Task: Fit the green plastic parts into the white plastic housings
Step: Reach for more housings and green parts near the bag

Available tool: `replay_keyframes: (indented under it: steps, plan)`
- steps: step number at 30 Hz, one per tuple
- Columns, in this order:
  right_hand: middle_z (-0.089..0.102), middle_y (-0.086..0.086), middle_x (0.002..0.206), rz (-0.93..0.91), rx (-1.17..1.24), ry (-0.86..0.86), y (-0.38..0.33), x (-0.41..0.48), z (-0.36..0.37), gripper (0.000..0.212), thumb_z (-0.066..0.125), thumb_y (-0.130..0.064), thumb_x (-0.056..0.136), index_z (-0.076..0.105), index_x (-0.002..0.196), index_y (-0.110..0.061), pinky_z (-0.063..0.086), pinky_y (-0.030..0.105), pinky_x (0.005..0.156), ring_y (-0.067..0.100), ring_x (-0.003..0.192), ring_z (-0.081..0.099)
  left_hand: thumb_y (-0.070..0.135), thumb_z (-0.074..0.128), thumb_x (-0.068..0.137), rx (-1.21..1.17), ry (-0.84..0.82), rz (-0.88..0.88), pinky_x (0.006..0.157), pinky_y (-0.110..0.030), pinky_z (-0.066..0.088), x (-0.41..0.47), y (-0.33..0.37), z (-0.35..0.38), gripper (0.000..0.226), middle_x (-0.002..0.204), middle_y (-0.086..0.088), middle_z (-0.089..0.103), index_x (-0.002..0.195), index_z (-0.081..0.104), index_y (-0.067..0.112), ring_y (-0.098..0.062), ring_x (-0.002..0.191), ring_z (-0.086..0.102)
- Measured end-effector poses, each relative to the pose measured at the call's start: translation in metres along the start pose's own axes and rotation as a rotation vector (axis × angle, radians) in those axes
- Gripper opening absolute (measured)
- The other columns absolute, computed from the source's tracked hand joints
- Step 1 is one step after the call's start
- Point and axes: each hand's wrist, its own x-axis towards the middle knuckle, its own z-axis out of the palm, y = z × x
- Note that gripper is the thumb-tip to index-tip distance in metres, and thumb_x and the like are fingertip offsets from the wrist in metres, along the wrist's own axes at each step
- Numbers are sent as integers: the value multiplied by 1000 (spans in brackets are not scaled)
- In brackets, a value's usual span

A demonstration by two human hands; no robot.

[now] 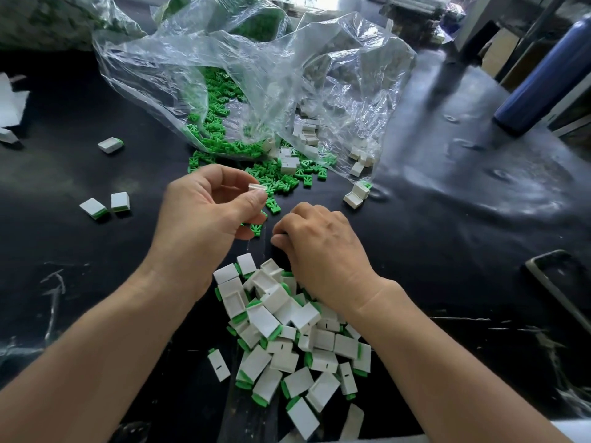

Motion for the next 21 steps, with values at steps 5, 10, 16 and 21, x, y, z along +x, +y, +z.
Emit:
replay_keyframes:
  steps: [5, 10, 16, 21]
  plan:
    - [55, 2, 95, 104, 140, 103, 5, 2, -2, 24, 36, -22, 98, 58, 95, -12, 26, 30, 77, 22, 90, 51, 6, 68, 79, 11, -28, -16, 50, -18, 52, -1, -1, -1, 14, 61, 6, 68, 76, 63, 18, -6, 56, 64]
    - [61, -4, 71, 387, 912, 255, 17, 1, -18, 28, 42, -17, 97, 53, 72, -24, 43, 16, 53, 2, 53, 59, -3, 66, 78, -20, -112, -62, 56, -22, 54, -4, 2, 2, 20, 68, 2, 68, 74, 65, 17, -8, 59, 65]
    - [61, -1, 71, 409, 1123, 266, 15, 0, -17, 27, 42, -16, 98, 55, 75, -20, 45, 15, 54, 2, 54, 58, -5, 66, 77, -40, -213, -111, 55, -21, 55, -9, 3, 5, 20, 65, -1, 67, 75, 69, 15, -12, 59, 65]
    - [58, -10, 66, 257, 823, 327, 4, -5, -13, 27, 46, -19, 96, 53, 72, -30, 48, 26, 61, 1, 59, 54, -11, 68, 72, -18, -241, -89, 56, -19, 55, -10, 3, 6, 24, 63, -5, 66, 70, 70, 13, -19, 62, 62]
